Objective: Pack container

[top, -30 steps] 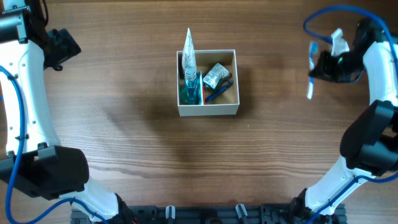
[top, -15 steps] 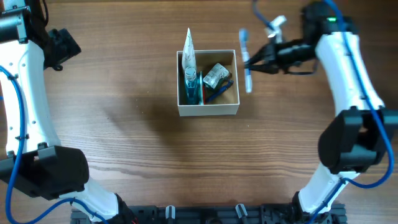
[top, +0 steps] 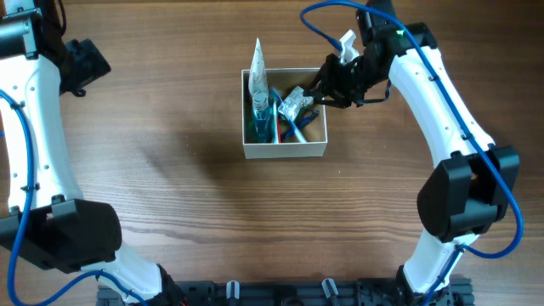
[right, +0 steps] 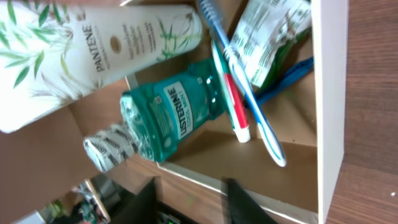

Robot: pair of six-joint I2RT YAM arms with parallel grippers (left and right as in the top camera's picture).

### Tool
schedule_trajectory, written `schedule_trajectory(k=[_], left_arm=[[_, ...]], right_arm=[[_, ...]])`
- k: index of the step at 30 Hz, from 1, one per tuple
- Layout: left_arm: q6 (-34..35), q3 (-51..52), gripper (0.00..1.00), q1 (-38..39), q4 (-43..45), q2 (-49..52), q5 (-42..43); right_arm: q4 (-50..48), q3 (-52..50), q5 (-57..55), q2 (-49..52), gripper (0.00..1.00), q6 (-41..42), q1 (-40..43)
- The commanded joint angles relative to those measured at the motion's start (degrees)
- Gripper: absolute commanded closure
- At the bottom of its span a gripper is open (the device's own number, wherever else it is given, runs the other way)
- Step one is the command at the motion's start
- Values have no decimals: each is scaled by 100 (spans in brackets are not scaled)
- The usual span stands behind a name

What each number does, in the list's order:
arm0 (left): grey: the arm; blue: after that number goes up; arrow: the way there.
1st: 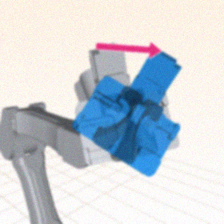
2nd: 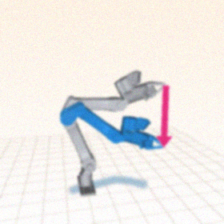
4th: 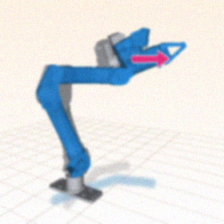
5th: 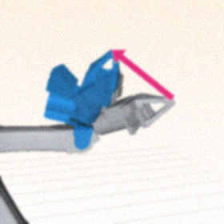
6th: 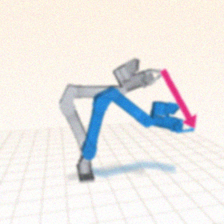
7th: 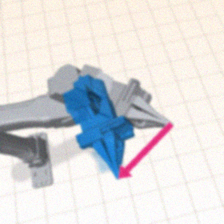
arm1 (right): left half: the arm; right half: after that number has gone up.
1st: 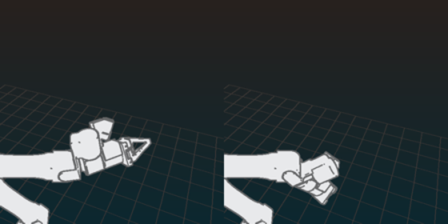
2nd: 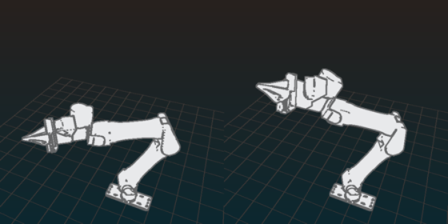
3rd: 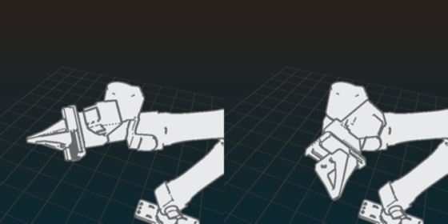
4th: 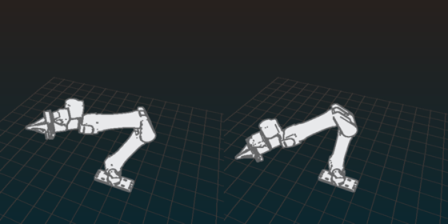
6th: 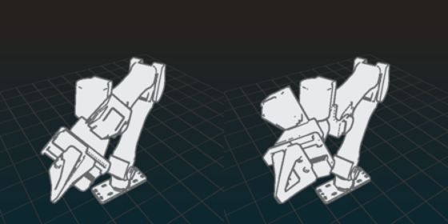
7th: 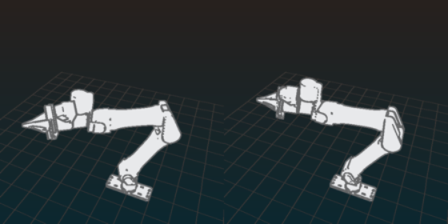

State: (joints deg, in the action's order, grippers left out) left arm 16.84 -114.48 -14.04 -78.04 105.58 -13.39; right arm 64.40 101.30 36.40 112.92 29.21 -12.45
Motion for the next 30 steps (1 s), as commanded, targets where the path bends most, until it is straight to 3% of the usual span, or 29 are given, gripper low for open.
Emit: schedule_trajectory(k=[1, 7, 11, 17, 22, 23, 25, 30], left_arm=[[52, 20, 0, -22, 0, 20, 50], [52, 20, 0, -22, 0, 20, 50], [52, 20, 0, -22, 0, 20, 50], [52, 20, 0, -22, 0, 20, 50], [52, 20, 0, -22, 0, 20, 50], [52, 20, 0, -22, 0, 20, 50], [52, 20, 0, -22, 0, 20, 50], [52, 20, 0, -22, 0, 20, 50]], right_arm=[[-234, 101, -341, -162, 37, 415, 11], [-365, 103, -791, -186, 23, 424, 273], [-155, 120, -848, -439, 21, 343, 796], [485, 120, -1880, -1497, 20, 175, 1582], [748, 120, -2498, -2715, 17, 195, 1679], [745, 120, -2498, -2881, 16, 269, 1679], [752, 120, -2472, -3180, 0, 487, 1681], [922, 118, -2393, -3626, 0, 1202, 1681]])
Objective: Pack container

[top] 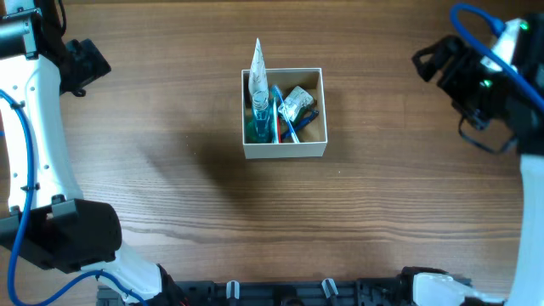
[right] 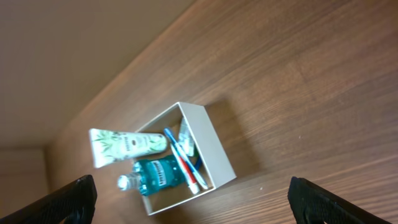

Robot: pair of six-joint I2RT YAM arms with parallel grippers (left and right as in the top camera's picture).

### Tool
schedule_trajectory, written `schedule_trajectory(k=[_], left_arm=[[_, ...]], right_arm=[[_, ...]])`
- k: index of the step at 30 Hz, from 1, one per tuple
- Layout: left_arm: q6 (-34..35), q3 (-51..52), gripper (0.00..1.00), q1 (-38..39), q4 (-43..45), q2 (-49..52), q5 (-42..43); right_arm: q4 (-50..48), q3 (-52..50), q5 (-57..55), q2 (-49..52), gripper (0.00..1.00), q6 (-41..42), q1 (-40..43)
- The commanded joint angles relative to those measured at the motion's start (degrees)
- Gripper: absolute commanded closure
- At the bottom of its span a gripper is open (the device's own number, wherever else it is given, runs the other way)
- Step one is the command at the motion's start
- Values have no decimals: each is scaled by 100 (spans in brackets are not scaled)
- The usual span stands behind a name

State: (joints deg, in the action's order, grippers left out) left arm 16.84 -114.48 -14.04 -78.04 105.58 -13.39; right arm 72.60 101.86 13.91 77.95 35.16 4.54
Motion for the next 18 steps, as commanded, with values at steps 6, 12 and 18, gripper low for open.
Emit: schedule_trajectory(k=[6, 12, 18], left_arm=[[52, 20, 0, -22, 0, 20, 50], [52, 20, 0, -22, 0, 20, 50], [52, 20, 0, -22, 0, 20, 50]], right_arm=[[118, 61, -151, -190, 0, 1062, -17], [640, 61, -179, -151, 0, 787, -17], [577, 48, -608, -166, 0, 809, -17]])
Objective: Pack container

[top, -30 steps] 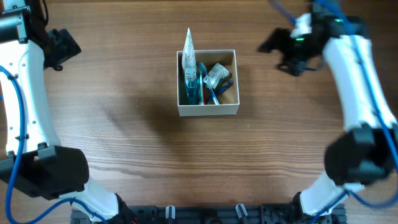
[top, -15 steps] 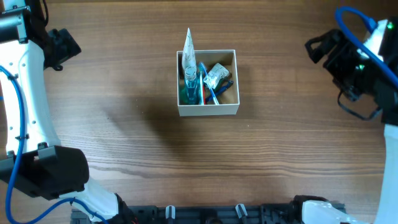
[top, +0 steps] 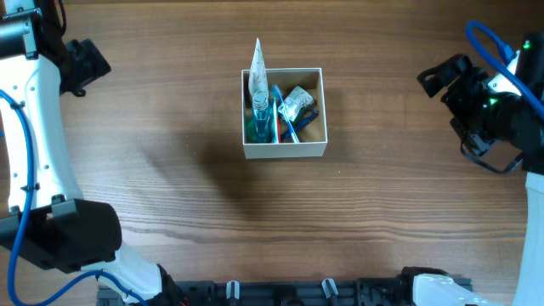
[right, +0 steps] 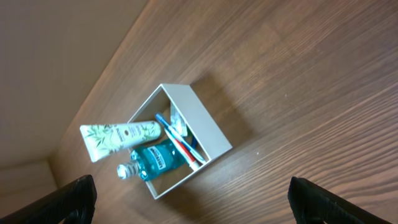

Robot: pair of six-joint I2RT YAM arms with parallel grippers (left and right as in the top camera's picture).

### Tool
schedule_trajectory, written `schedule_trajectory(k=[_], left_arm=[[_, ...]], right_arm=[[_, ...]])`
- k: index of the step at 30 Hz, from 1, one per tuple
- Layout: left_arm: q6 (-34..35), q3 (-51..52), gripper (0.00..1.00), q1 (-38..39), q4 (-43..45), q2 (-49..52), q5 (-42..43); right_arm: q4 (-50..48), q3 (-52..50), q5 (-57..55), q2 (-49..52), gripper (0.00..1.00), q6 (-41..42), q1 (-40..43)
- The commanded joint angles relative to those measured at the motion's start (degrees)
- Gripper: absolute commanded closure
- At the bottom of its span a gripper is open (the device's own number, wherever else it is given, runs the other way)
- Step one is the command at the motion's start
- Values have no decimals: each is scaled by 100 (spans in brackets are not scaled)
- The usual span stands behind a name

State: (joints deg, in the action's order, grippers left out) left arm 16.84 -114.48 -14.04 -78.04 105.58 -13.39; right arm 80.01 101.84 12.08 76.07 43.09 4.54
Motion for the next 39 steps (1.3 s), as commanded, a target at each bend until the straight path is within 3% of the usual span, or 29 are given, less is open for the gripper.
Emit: schedule_trajectory(k=[1, 6, 10, 19, 24, 30, 39], left_arm=[[52, 20, 0, -22, 0, 20, 50], [52, 20, 0, -22, 0, 20, 50], [50, 20, 0, -22, 0, 20, 50], [52, 20, 0, -22, 0, 20, 50], [52, 20, 0, -22, 0, 20, 50], [52, 20, 0, -22, 0, 20, 50], [50, 20, 0, -22, 0, 20, 50]], right_arm=[[-282, 20, -514, 22, 0, -70, -17], [-1425, -378, -651, -92, 0, -1213, -17], [-2894, -1434, -562, -592, 0, -2000, -17], [-6500, -4955, -457, -2411, 0, -2035, -17], [-7298, -6275, -660, -3397, 0, -1930, -17], [-8432, -7777, -415, -4852, 0, -3029, -17], [-8651, -8977, -457, -6363, 0, -3731, -17]])
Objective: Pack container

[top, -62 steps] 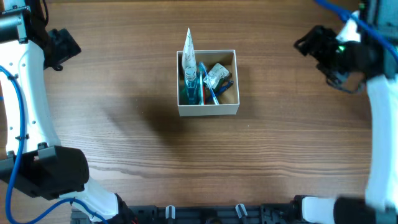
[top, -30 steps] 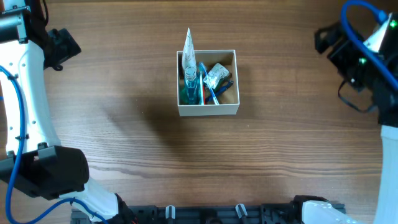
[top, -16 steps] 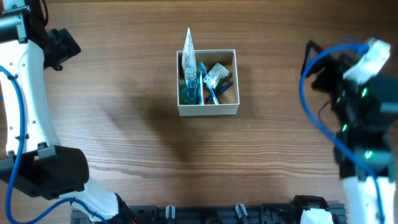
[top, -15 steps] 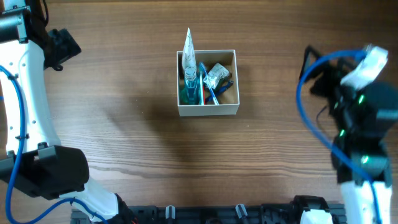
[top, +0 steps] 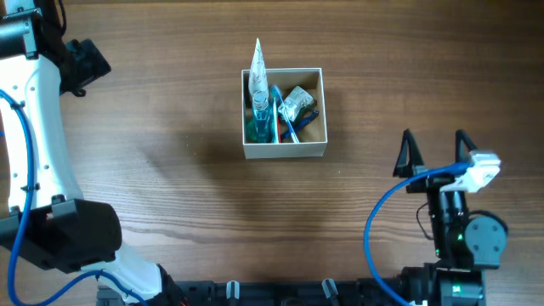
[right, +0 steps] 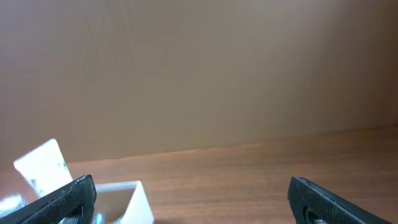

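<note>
A white open box stands at the table's middle, holding a teal mouthwash bottle, toothbrushes, a crumpled packet and a white tube that pokes out over its far rim. My right gripper sits low at the front right, fingers wide open and empty, pointing toward the far side. In the right wrist view its gripper faces across the table, with the box corner and the tube's end at lower left. The left arm runs along the left edge; its gripper does not show.
Bare wooden tabletop surrounds the box. A black rail runs along the front edge. A brown wall rises behind the table in the right wrist view.
My right arm has pulled back from the right edge to a low spot at the front right, gripper still open, its camera now looking level across the table rather than down on the box.
My right gripper was first at the box's right rim, over the packed items. Then it was away at the far right, open and empty, with the box full. It was still at the right edge later, and now rests at the front right. The left arm kept still.
</note>
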Robot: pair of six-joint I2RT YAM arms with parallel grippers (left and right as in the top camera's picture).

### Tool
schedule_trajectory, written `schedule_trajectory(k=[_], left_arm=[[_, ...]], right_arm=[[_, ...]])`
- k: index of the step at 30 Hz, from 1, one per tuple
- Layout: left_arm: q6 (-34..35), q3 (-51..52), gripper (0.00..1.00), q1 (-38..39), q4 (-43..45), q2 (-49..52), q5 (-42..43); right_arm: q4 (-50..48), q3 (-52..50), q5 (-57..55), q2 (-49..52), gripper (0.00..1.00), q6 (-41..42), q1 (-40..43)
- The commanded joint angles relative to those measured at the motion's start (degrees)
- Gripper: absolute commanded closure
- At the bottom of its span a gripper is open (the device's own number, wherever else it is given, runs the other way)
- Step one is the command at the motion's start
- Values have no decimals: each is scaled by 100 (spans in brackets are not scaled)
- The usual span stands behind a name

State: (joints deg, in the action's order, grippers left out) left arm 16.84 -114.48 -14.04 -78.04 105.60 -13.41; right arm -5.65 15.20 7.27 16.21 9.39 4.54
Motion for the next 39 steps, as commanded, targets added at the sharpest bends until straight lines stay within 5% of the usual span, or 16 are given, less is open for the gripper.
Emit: schedule_trajectory(k=[1, 13, 39], left_arm=[[52, 20, 0, -22, 0, 17, 52], [52, 20, 0, -22, 0, 17, 52], [52, 20, 0, -22, 0, 17, 52]], right_arm=[[-140, -413, 24, -472, 0, -352, -17], [-367, -1244, 0, -1589, 0, -343, -17], [516, -1491, 0, -1598, 0, -323, -164]])
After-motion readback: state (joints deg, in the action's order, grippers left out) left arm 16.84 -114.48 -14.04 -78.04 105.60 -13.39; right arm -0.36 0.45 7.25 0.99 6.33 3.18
